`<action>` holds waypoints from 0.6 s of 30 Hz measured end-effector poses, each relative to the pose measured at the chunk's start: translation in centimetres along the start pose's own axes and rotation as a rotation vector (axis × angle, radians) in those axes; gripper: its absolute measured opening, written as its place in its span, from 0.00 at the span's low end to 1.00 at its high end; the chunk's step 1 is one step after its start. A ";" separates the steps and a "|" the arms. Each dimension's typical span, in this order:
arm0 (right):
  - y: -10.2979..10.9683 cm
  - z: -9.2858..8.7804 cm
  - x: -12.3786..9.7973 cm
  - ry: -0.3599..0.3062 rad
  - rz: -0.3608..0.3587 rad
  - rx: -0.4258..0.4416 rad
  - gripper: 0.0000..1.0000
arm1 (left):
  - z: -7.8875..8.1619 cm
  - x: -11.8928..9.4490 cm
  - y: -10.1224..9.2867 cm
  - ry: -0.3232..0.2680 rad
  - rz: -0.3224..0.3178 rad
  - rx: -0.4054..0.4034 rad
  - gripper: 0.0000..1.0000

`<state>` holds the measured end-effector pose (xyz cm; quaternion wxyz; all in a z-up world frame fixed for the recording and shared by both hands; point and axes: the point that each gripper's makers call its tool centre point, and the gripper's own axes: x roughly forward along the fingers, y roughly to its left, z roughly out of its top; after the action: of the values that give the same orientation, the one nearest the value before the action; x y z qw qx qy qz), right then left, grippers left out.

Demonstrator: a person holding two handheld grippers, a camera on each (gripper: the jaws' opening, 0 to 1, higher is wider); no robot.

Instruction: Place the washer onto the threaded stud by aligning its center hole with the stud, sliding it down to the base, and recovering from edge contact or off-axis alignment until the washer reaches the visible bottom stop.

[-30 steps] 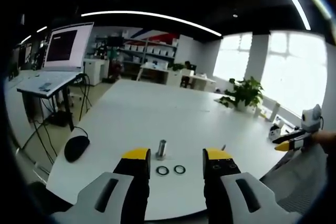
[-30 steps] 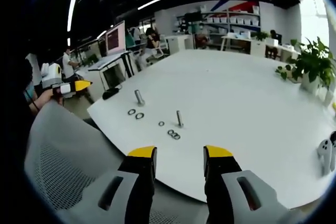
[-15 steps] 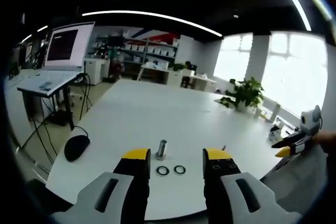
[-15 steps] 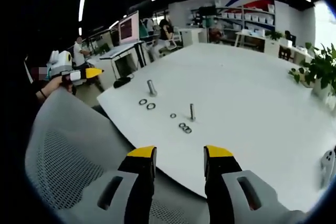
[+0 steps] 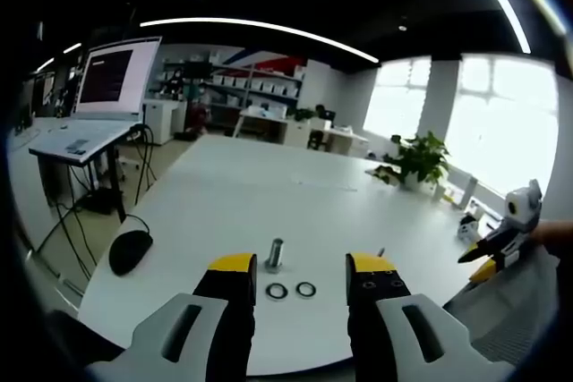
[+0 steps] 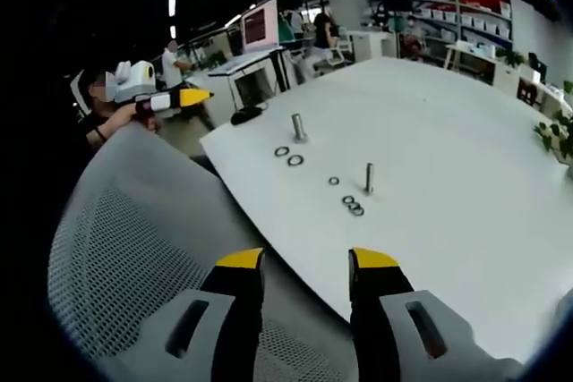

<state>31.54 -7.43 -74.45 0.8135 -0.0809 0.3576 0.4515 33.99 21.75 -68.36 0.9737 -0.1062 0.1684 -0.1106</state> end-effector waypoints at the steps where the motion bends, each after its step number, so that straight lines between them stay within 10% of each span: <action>1: 0.2 0.0 0.1 0.005 0.013 -0.008 0.36 | 0.0 0.0 0.0 0.000 0.000 0.000 0.38; 18: -4.2 2.6 3.2 0.147 -0.009 -0.257 0.36 | 0.0 0.0 0.7 -0.001 0.011 -0.017 0.38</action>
<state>37.26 -6.53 -75.38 0.7702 -0.2190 0.3548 0.4827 34.09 22.43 -68.48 0.9734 -0.1139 0.1695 -0.1038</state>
